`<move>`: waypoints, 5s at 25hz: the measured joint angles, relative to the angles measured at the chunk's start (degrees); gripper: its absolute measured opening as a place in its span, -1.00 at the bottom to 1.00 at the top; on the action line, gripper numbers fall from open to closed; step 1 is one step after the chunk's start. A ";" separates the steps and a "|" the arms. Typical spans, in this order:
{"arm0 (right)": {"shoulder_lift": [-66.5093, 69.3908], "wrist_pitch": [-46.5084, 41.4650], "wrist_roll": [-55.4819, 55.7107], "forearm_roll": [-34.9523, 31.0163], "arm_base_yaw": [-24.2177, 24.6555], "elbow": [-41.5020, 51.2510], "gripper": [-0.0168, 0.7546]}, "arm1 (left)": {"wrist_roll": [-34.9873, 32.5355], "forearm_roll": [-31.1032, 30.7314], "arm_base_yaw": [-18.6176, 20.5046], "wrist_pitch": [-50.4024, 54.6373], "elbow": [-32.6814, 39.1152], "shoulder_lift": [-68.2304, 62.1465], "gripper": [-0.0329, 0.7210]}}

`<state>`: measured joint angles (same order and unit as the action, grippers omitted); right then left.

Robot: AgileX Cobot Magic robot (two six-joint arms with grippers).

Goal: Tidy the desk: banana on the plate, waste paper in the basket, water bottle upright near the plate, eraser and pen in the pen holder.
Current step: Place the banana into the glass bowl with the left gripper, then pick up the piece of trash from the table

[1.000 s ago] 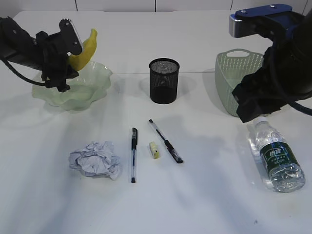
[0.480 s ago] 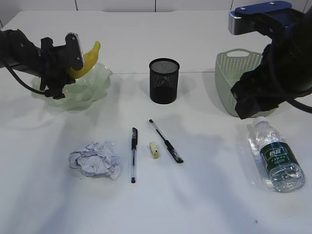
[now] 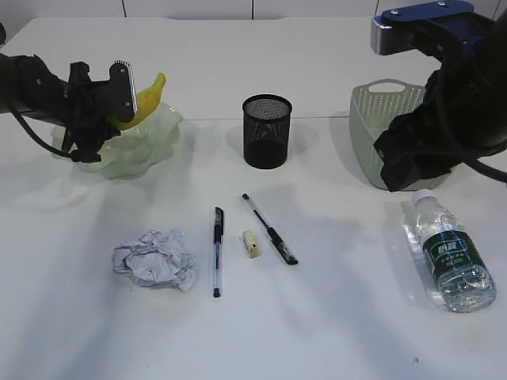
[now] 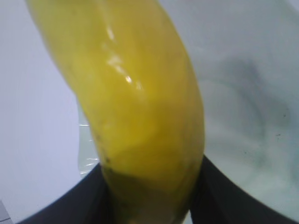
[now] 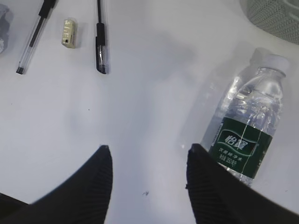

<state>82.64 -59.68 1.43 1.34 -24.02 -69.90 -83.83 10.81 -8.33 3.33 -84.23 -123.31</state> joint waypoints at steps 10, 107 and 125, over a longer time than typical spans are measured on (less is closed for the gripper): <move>0.00 0.25 -0.10 0.00 0.00 0.00 0.04 | 0.00 -0.04 0.00 -0.78 0.00 0.00 -0.05; 0.00 -3.37 -0.20 -6.85 0.00 0.00 0.04 | 91.85 22.50 -8.64 32.52 27.98 32.62 0.28; 0.00 -2.63 -0.20 -6.85 0.00 0.00 0.04 | 112.53 28.68 -8.64 28.47 27.98 23.89 0.28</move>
<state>82.64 -62.31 1.23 -5.51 -24.02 -69.90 28.70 39.49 -16.98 31.79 -56.25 -99.42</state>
